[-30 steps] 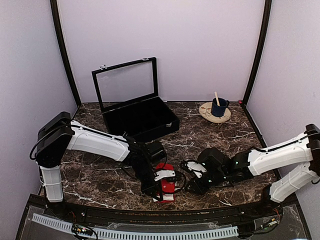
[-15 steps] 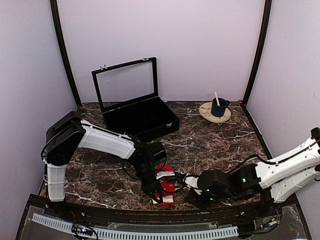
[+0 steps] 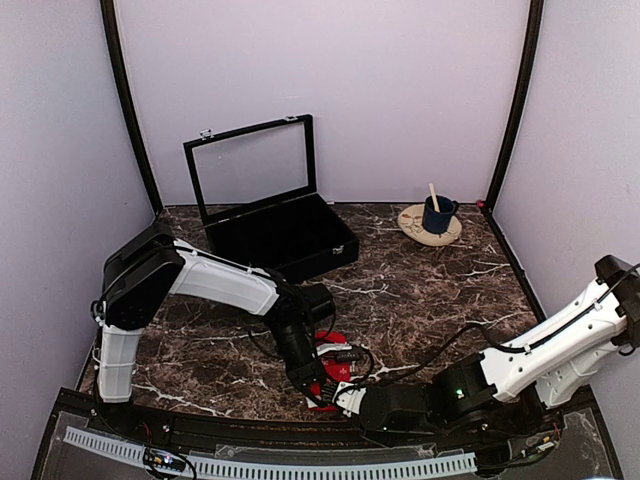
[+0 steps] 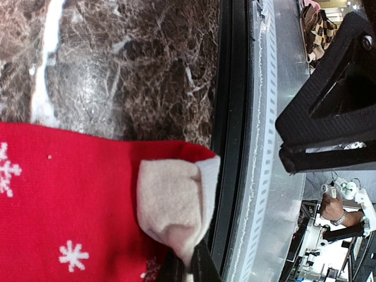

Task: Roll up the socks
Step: Roll the sock at the center of the board.

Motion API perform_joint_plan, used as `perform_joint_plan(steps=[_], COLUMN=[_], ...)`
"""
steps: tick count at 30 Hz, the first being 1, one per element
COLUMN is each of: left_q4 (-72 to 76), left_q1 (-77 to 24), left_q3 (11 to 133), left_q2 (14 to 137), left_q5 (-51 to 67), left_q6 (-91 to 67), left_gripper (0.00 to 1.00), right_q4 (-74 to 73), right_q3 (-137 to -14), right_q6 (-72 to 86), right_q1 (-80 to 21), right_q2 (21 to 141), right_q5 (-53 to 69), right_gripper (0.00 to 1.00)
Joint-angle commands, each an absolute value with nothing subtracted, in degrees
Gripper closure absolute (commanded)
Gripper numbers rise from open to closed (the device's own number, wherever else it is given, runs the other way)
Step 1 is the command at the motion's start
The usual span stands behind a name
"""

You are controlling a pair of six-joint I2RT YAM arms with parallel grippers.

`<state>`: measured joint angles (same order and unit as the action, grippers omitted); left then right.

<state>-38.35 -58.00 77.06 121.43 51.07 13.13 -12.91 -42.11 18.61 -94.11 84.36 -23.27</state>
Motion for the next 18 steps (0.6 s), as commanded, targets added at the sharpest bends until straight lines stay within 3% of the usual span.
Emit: perform_joint_plan(steps=[1,8,18], left_q4=[-41.3,-42.0,-42.7], left_q1=[-57.6,-57.5,-57.2], left_q3=[78.4,78.8,79.3], left_q2=[122.5,123.3,124.1], left_q5=[52.2,53.0,53.8], left_q6=[14.7,15.3,16.2], left_gripper=[1.0,1.0,1.0], right_q4=[-12.5,-11.4,-9.9], right_q3=[-44.4,-45.5,-48.1], right_q6=[13.3,5.3,-2.6], right_q1=[-95.2,-94.4,-91.8], right_q2=[86.4,88.8,92.9], right_q5=[-26.7,-28.3,-27.2], right_gripper=[0.67,0.52,0.5])
